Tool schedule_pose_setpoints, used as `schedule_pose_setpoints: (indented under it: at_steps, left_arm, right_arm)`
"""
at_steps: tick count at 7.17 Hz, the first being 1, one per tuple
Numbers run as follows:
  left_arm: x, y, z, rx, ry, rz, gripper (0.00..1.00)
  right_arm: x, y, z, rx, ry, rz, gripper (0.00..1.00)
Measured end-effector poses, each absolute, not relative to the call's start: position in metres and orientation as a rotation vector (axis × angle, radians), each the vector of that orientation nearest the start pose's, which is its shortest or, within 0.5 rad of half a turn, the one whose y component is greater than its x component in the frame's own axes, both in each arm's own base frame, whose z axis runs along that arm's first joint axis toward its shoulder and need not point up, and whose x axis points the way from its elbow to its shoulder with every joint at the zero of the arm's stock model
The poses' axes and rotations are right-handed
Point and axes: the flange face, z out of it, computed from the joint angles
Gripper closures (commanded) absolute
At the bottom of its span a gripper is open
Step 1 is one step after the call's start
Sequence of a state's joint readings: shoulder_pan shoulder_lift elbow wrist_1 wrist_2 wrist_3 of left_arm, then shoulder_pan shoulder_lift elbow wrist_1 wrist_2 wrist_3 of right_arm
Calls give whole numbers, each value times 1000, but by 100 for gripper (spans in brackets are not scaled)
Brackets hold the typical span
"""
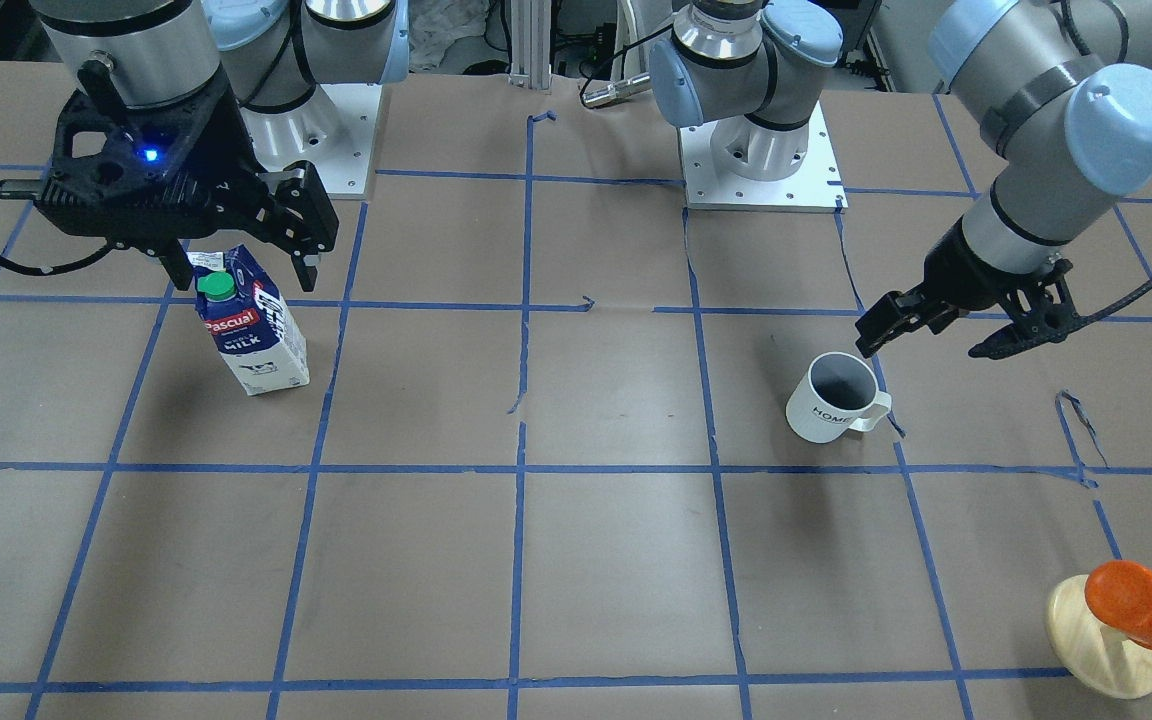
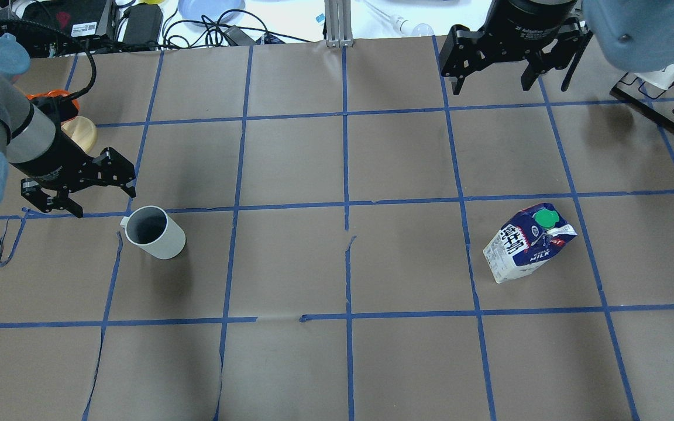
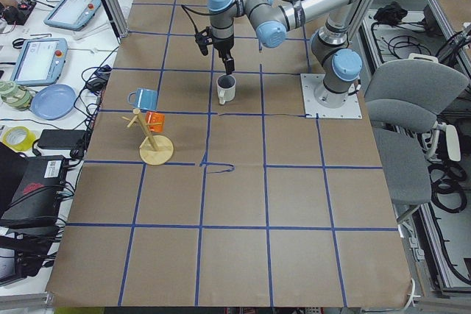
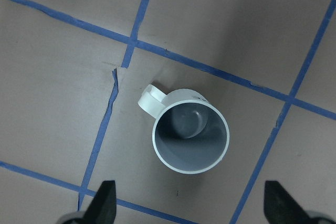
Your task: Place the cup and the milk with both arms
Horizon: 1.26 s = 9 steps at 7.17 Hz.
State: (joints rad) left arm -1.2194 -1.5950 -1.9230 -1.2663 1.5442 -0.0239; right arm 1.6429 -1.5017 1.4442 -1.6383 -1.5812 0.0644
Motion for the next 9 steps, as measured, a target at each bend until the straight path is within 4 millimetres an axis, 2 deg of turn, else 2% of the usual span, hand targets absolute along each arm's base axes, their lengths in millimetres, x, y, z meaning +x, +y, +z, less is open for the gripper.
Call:
schedule_pose_setpoints:
  at_steps: [3, 5, 6, 7, 8, 9]
  left_arm:
    - [55, -488, 283, -659, 3115, 190, 0]
    - [59, -493, 255, -665, 3118, 261, 0]
    - [60, -496, 244, -666, 3119, 286, 28]
    - [61, -498, 235, -670, 3120, 303, 74]
    - [62, -499, 228, -673, 3123, 318, 100]
    - [61, -500, 223, -676, 3125, 331, 100]
  right_arm:
    - [171, -521, 522, -12, 3137, -194, 0]
    - [168, -519, 513, -3, 3143, -170, 0]
    - [166, -517, 509, 1, 3148, -156, 0]
    - [166, -515, 508, 0, 3150, -152, 0]
    - [166, -513, 507, -8, 3148, -150, 0]
    - [167, -512, 507, -23, 3146, -149, 0]
